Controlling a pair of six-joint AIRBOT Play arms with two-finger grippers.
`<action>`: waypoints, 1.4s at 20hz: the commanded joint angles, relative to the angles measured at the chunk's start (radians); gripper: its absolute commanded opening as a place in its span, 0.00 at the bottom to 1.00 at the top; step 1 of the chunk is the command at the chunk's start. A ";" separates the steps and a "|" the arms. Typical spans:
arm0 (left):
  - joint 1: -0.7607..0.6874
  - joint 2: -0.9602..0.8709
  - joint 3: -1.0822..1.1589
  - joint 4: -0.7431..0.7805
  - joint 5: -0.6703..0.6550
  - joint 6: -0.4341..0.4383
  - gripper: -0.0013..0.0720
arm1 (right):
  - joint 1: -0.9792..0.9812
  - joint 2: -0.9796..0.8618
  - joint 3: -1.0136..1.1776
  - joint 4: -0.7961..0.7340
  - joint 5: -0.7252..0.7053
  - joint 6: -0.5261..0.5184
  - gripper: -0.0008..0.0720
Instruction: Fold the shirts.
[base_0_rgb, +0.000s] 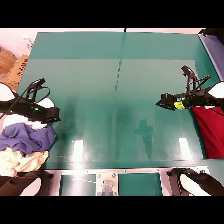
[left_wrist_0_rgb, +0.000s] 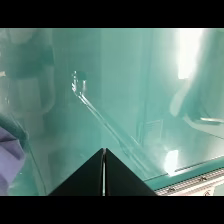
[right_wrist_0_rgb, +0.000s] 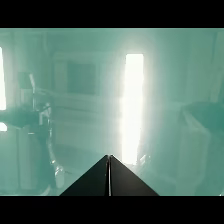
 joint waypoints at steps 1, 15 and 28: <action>0.001 0.001 0.000 0.005 0.005 0.001 0.05 | 0.001 0.001 0.000 0.000 0.000 0.000 0.03; 0.001 -0.002 -0.197 0.674 0.556 -0.097 1.00 | 0.001 0.001 0.000 0.000 0.000 0.000 0.03; -0.005 0.000 0.072 0.285 0.443 0.177 0.05 | 0.001 0.001 0.000 0.001 -0.011 0.000 0.03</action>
